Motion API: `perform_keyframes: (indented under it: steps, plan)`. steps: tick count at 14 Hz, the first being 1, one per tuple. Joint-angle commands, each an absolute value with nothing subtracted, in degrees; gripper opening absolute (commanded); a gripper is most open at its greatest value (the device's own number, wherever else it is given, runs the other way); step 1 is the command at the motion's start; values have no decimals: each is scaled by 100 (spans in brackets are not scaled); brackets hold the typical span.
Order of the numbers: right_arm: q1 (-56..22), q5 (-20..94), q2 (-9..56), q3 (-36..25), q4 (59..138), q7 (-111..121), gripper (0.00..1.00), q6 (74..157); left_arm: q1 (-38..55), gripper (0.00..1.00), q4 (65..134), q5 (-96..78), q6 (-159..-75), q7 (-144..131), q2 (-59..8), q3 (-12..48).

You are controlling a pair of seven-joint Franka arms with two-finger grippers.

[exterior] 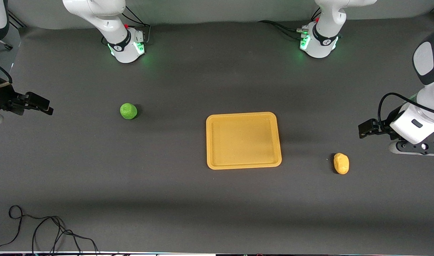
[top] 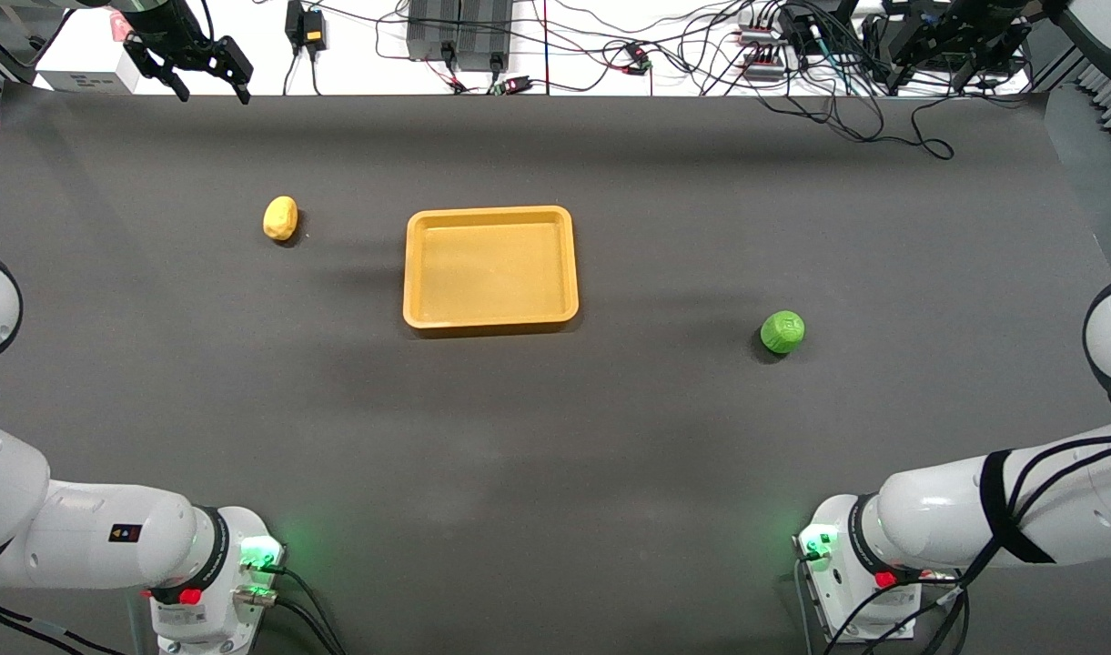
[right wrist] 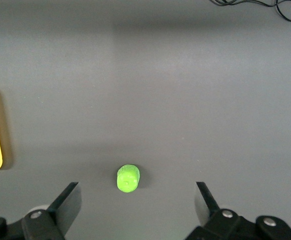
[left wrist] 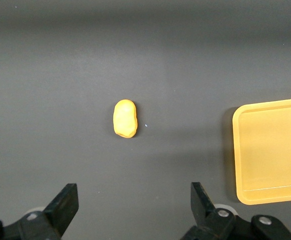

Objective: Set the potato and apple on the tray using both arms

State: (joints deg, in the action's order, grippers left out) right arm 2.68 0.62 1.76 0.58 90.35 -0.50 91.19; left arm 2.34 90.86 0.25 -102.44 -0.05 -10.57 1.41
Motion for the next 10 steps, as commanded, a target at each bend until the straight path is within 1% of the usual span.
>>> perform_keyframes:
  steps: [1, 6, 10]
  plan:
    - [246, 70, 281, 70, 8851, -44, 100, 9018, 237, 100, 8965, 88, -10178, -18, -1090, 132]
    - [237, 88, 299, 79, 8859, -44, 100, 9018, 229, 100, 8974, 88, -10143, -9, -1090, 132]
    - [-88, 88, 115, 70, 9228, -79, 100, 8965, 220, 100, 9026, 88, -10204, -9, -1090, 123]
